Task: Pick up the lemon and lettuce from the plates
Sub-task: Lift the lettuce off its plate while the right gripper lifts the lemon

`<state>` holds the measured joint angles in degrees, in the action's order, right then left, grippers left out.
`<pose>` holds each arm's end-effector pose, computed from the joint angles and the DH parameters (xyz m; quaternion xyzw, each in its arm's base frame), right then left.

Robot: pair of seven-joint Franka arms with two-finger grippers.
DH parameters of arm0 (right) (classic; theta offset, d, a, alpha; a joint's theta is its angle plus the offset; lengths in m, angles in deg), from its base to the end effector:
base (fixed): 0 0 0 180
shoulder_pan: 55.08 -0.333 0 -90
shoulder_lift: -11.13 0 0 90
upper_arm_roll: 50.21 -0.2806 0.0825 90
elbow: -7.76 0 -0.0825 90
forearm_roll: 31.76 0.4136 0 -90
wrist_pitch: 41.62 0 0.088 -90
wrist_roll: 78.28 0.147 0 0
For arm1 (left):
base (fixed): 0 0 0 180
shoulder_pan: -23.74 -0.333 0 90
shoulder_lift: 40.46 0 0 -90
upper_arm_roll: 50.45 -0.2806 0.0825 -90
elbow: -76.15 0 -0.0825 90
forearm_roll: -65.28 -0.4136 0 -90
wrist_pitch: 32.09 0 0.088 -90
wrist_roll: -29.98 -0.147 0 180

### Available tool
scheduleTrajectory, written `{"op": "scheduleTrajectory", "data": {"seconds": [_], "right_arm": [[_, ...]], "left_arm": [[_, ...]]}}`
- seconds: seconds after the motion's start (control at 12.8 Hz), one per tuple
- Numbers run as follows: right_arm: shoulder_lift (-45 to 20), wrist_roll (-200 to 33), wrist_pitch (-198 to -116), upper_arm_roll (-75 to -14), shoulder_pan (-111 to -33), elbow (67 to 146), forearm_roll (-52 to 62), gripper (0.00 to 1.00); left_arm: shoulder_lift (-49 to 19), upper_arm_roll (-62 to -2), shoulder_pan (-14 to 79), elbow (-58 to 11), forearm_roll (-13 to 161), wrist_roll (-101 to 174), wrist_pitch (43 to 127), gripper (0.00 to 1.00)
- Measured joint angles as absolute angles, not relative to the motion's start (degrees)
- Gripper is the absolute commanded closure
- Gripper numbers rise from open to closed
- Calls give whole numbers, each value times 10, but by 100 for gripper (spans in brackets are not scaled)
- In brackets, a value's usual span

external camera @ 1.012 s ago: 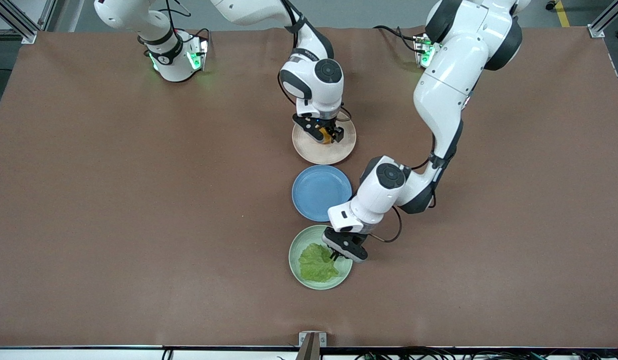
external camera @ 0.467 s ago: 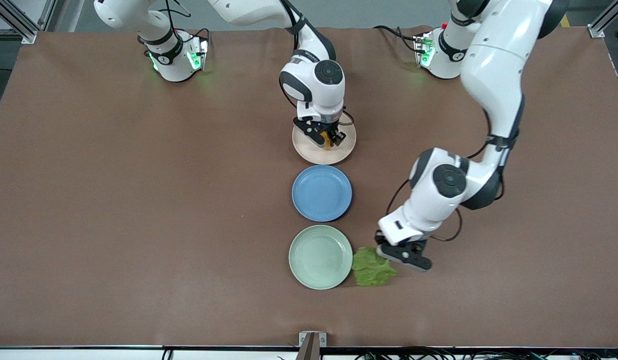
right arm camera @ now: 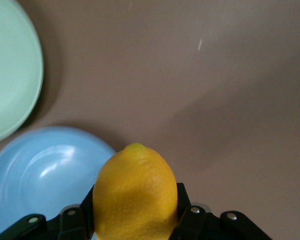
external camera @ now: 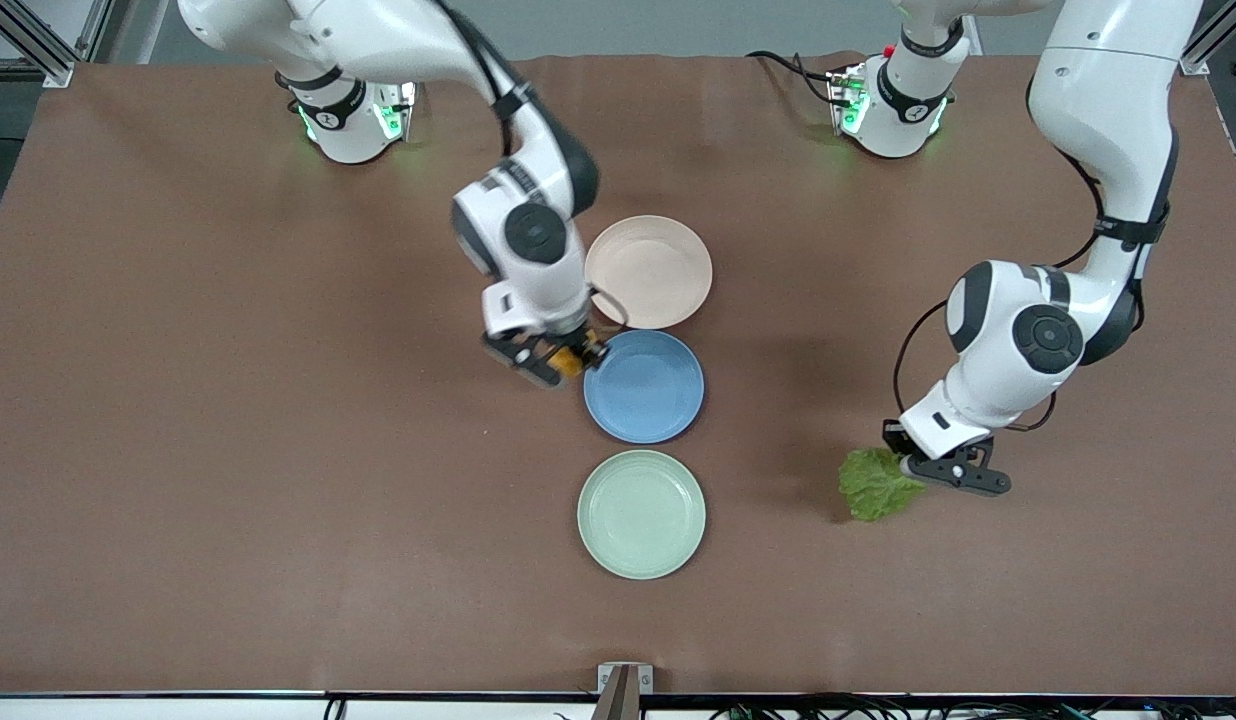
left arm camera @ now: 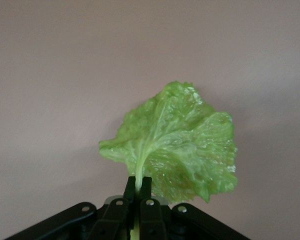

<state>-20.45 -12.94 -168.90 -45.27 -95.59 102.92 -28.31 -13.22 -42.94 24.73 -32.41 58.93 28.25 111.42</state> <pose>0.5555 0.4055 0.2026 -0.9634 0.2681 -0.0026 0.0056 0.6499 -0.0953 0.1744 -0.9901 0.1216 -0.0703 0.0025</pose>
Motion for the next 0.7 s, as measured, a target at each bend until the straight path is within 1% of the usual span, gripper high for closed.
{"op": "scheduleTrajectory", "data": {"seconds": [0.16, 0.31, 0.39, 0.47, 0.54, 0.7], "right_arm": [[-204, -250, -1689, -453, -880, 1043, -283, 99], [-203, -347, -1690, -453, -822, 1055, -283, 99], [-202, -390, -1691, -453, -798, 1061, -283, 99], [-202, -431, -1695, -453, -776, 1066, -283, 99], [-202, -474, -1702, -453, -753, 1072, -283, 99], [-202, -557, -1715, -453, -710, 1082, -283, 99]], "left_arm": [[-134, -429, 220, -350, 582, 284, 1115, 95], [-122, -429, 205, -360, 581, 291, 1115, 82], [-114, -429, 204, -361, 581, 292, 1116, 48], [-107, -429, 204, -361, 581, 293, 1118, 22], [-102, -429, 204, -361, 581, 293, 1119, 0], [-102, -429, 198, -359, 581, 295, 1119, 0]]}}
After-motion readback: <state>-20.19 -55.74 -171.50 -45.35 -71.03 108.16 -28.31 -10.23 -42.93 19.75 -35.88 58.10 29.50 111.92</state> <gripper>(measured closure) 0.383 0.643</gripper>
